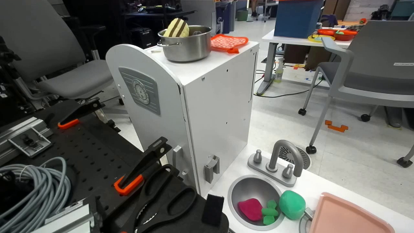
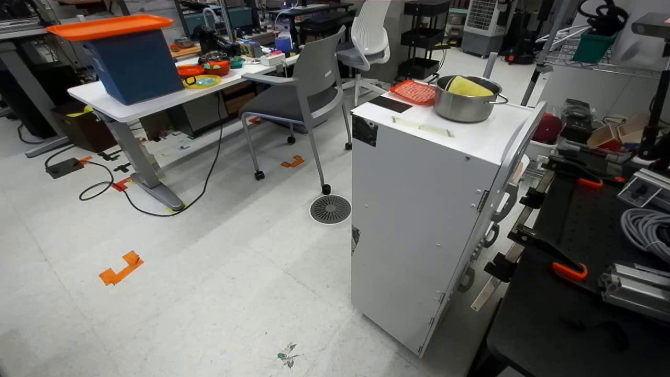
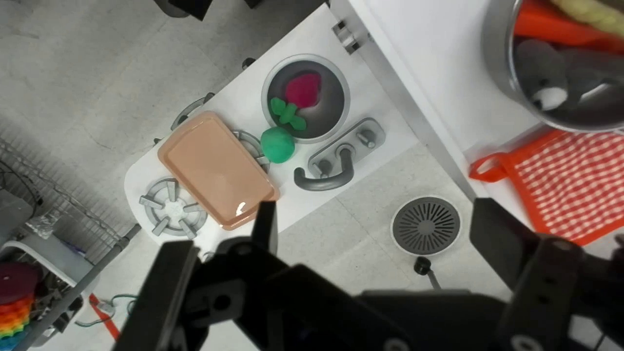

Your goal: Remove the toy from the pot and put it in the sink

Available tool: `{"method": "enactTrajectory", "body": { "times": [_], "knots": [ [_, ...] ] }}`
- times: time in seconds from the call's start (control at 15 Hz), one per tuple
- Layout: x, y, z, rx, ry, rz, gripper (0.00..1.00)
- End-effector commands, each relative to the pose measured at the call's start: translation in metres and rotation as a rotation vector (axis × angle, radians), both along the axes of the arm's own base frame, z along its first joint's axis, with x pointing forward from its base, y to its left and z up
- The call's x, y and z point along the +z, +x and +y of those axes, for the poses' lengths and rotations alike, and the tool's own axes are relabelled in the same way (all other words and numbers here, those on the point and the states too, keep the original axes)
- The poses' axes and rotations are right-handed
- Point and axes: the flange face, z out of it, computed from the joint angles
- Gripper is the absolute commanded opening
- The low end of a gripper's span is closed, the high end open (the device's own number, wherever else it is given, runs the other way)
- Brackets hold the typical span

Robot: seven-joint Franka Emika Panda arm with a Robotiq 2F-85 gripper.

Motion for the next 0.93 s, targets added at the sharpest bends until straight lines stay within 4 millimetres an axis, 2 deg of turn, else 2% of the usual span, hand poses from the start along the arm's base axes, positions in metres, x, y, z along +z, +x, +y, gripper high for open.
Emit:
{"method": "enactTrajectory", "body": {
  "times": [0.0, 0.33, 0.4, 0.53, 0.87],
  "knots": [
    [0.024, -0.012, 0.044, 0.123, 0.061, 0.032, 1.0],
    [0.054, -0.035, 0.104, 0.311, 0.089, 0.105, 1.0],
    [0.04, -0.018, 0.09, 0.248, 0.066, 0.096, 1.0],
    [0.045, -0.021, 0.097, 0.261, 0.064, 0.092, 1.0],
    [0.037, -0.02, 0.091, 0.249, 0.068, 0.107, 1.0]
  ]
}}
